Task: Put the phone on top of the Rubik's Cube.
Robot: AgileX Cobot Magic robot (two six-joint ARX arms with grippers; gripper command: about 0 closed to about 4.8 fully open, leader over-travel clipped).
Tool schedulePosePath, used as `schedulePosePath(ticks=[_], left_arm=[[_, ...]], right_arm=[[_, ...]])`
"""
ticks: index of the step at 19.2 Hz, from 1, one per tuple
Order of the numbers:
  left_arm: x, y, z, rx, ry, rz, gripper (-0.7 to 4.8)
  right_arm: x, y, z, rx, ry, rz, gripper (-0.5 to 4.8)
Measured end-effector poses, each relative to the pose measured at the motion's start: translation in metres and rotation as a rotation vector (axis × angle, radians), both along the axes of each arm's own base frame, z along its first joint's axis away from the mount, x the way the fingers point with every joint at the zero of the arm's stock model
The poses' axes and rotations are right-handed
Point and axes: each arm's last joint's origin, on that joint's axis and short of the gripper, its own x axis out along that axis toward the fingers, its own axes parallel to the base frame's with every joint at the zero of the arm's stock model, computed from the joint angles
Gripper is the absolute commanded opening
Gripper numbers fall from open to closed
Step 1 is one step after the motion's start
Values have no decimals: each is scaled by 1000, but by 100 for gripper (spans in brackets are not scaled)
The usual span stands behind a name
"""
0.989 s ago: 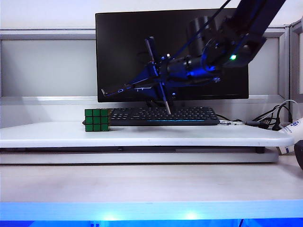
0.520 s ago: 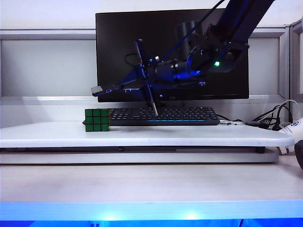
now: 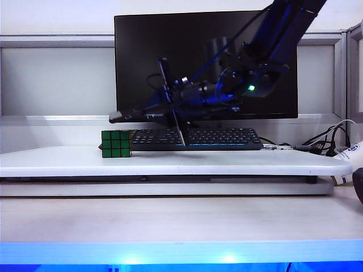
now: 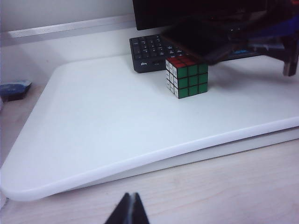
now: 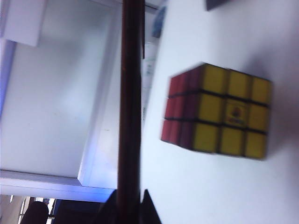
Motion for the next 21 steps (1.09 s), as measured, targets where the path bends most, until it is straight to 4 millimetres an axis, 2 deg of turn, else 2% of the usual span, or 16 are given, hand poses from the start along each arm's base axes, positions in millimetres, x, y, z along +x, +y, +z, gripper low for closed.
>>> schedulePosePath(ticks=[7,10,21], left_arm=[[0,0,0,0,0,3,-6],[0,0,0,1,0,7,-5],[0,0,0,1,0,8,-6]], right_arm=[[-2,18,-12,-7,27,28,-9],[-1,18,-18,-13,47,23,-9],[2,15,-16,-12,37,-11,-7]])
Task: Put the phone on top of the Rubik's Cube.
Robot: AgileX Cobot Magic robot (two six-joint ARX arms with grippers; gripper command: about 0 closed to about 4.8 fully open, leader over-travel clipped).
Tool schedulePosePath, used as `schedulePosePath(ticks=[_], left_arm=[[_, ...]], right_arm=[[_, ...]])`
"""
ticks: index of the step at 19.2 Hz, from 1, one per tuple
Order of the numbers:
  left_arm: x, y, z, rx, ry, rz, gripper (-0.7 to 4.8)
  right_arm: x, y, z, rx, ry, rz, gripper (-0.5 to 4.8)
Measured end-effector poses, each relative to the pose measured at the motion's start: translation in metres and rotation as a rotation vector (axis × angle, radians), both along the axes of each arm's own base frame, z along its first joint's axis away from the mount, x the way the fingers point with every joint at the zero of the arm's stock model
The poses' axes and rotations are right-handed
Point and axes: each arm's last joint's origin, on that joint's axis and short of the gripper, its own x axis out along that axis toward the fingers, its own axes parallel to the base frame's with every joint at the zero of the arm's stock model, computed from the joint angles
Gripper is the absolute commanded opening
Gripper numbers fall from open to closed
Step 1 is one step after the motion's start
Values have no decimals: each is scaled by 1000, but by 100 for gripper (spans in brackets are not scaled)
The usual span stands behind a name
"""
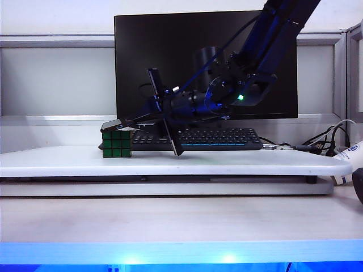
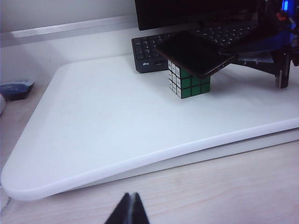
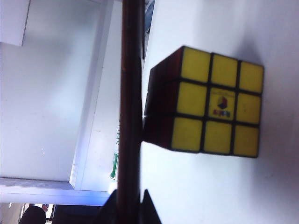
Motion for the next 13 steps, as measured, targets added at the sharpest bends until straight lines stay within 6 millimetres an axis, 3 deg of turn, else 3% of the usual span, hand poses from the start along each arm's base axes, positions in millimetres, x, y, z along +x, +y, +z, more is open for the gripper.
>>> schedulePosePath(ticks=[4,9,13], left_arm=[[0,0,0,0,0,0,-6],[0,0,0,15,-3,14,-6],[0,1,0,30,-7,17,-6]], right_arm=[[0,0,0,2,1,0,3],[0,0,0,8,11,-3,93],[1,0,4,26,3,-5,122]])
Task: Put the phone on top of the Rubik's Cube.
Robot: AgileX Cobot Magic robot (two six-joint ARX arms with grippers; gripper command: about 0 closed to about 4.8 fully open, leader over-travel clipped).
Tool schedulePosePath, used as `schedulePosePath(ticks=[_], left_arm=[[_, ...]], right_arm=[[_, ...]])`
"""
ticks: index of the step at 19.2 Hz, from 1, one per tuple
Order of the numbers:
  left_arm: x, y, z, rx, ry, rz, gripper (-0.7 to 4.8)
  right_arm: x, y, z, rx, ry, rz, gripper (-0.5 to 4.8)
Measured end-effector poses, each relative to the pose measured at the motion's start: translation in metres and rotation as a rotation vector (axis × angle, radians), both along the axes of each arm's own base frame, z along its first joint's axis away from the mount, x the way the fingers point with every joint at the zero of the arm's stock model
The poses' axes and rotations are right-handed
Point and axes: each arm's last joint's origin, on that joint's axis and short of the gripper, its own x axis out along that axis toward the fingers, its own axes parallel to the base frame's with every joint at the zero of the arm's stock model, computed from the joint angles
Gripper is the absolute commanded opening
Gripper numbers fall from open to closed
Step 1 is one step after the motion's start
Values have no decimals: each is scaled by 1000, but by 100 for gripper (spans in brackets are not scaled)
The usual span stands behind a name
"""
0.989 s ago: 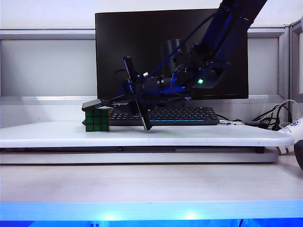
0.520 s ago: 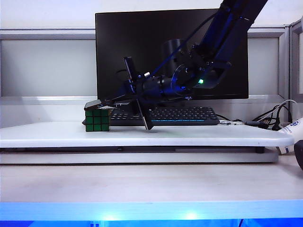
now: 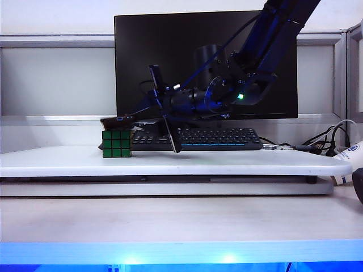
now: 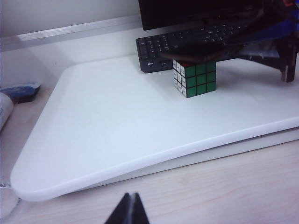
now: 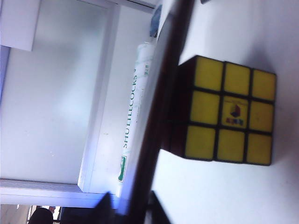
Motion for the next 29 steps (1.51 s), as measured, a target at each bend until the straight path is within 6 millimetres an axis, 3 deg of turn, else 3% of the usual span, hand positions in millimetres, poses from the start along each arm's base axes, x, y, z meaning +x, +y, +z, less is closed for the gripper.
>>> schedulePosePath(ticks=[2,5,7,16,23,29], left_arm=[[0,0,0,0,0,0,-6],[0,0,0,0,0,0,-5],[0,0,0,0,0,0,-5],[0,0,3,8,-36,0,-6],[0,0,4,7,-46,0,-6],[0,0,4,7,-46,-2,-6]], right_arm=[[0,0,0,1,5,0,122],[0,0,0,2,5,0,177],[0,0,0,7,16,-1,187],[-1,0,-5,-15,67,4,429],[2,-7,-8,-42,81,-7,432],[16,-33,-8,-43,80,-46,431]])
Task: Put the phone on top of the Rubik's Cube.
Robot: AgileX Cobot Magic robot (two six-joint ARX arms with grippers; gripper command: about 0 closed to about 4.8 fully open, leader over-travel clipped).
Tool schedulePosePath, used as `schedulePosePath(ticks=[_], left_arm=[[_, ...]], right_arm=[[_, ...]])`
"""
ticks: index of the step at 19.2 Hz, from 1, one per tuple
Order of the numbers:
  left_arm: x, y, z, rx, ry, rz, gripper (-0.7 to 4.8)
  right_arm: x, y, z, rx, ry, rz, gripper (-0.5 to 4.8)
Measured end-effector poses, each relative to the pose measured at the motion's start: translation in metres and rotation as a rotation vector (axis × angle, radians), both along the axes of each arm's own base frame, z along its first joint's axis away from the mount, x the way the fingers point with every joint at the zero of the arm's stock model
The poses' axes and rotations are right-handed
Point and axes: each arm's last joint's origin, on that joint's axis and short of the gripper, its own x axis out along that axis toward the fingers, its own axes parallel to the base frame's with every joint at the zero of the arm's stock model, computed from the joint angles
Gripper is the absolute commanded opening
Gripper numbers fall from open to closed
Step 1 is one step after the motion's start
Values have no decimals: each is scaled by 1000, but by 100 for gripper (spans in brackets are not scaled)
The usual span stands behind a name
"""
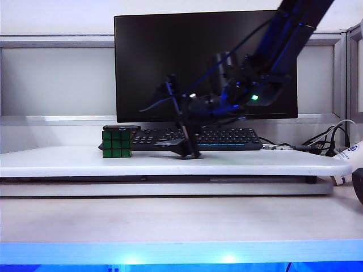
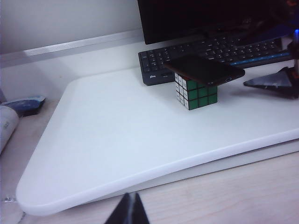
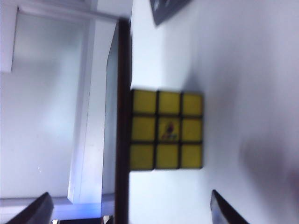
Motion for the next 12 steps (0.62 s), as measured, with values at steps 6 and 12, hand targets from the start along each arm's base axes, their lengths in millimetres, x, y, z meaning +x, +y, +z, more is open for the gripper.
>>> schedulePosePath(ticks=[6,12], left_arm=[[0,-2,0,-2,0,-87,-6],[-1,-3,0,-1,2,-113,-6]], right_arm=[[11,-25,0,-33,-78,9,430],[18,-46,3,-59,-148,16,403]])
